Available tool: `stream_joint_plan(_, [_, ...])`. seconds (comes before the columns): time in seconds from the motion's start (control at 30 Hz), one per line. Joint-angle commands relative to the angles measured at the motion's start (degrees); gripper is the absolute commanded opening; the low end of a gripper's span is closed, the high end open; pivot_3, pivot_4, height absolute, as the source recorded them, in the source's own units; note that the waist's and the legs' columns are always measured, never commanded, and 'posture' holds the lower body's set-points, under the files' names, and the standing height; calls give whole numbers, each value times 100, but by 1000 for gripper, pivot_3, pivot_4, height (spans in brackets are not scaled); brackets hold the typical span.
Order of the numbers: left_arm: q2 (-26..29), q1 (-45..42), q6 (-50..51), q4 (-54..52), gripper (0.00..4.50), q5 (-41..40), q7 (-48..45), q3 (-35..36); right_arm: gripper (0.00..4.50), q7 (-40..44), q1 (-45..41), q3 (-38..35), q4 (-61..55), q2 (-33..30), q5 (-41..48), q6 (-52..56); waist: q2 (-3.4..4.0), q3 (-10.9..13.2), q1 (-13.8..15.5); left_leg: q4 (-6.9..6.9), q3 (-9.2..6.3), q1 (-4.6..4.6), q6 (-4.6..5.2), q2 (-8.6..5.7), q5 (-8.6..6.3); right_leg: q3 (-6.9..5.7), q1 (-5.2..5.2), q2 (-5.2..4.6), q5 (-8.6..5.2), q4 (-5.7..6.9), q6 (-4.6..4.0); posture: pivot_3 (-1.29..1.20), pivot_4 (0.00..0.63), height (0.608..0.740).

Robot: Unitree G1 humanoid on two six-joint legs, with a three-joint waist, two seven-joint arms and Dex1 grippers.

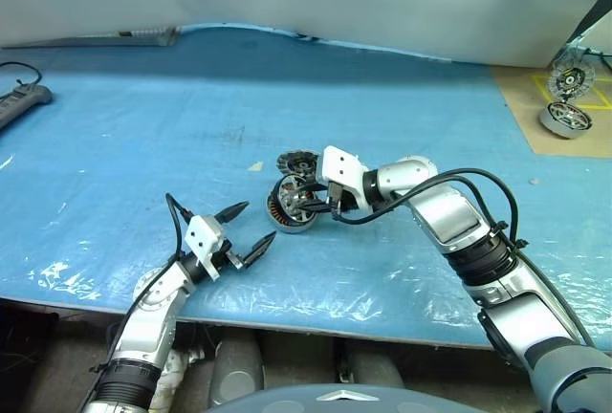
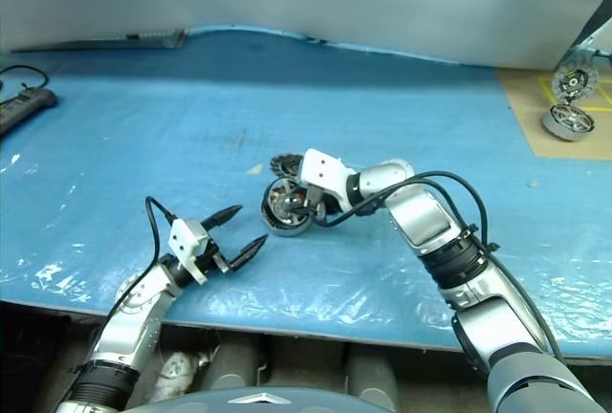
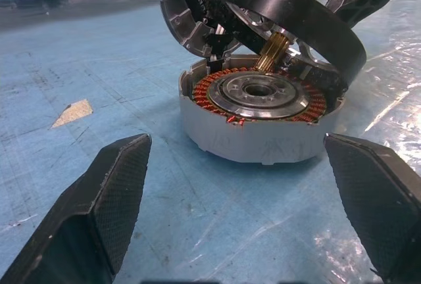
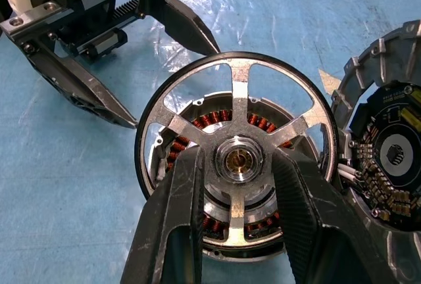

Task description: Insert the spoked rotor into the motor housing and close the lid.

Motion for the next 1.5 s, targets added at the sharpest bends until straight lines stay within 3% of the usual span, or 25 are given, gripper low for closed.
stream_joint_plan(0.03, [31, 13, -24, -191, 4500, -66, -23, 42, 1201, 23, -80, -98, -137, -63, -23, -58, 0, 0, 0, 3, 0, 0, 0, 0, 0, 0, 0, 0, 0, 2, -1, 0, 150, 740])
stream_joint_plan(0.37, [56, -17, 144, -376, 4500, -70, 20, 45, 1201, -67, -38, 33, 74, 1, -220, -130, -1, -1, 0, 10, 0, 0, 1, 0, 0, 3, 0, 0, -1, 8, -1, 0, 150, 740])
stream_joint_plan(0.57, [45, -47, 209, -388, 4500, -49, 34, 43, 3178, -128, -84, -23, 128, 121, -255, -96, -2, -1, -1, 14, 0, 1, 1, 0, 0, 5, 0, 0, -3, 12, -5, 0, 150, 740])
stream_joint_plan(0.7, [-2, -108, 283, -396, 4500, 13, 99, -18, 3178, -122, -59, -198, -84, 190, -35, 171, -2, -1, -1, 13, 0, 1, 1, 0, 0, 5, -1, 1, -1, 12, -3, 0, 150, 740])
stream_joint_plan(0.8, [-21, -85, 348, -509, 4500, 41, 163, -70, 2525, -202, 20, -319, -206, 252, 88, 365, -2, -1, -1, 13, 0, 0, 1, 0, 0, 5, -1, 1, -1, 12, -2, 0, 150, 740])
stream_joint_plan(1.03, [-1, -91, 178, -250, 4500, 57, 84, -30, 59, 149, 266, -831, -444, -449, 466, 590, -4, -1, 35, 14, -1, -1, 1, -2, 0, 5, 0, -1, 0, 11, -1, 0, 150, 740])
stream_joint_plan(1.2, [-9, -140, -134, 171, 4500, 84, -27, -5, 20, -13, -79, -931, 482, -863, 110, 108, -5, -1, 1, 17, 0, 12, 1, 0, 0, 8, 9, 0, -4, 13, -7, 0, 150, 740])
stream_joint_plan(1.33, [-79, -185, -466, 550, 4500, 117, -120, -25, 20, -621, -762, -1056, 2085, -300, -134, -687, -5, -1, -65, 20, 2, 18, 1, -2, 0, 15, 6, 1, -9, 20, -29, 0, 150, 740])
stream_joint_plan(1.5, [-106, -254, -525, 609, 4500, 132, -124, -47, 20, -808, -1472, -1258, 3795, 544, -94, -1418, -5, -1, -87, 24, 3, 5, 4, 0, -1, 12, -2, 1, -10, 21, -33, 0, 150, 740])
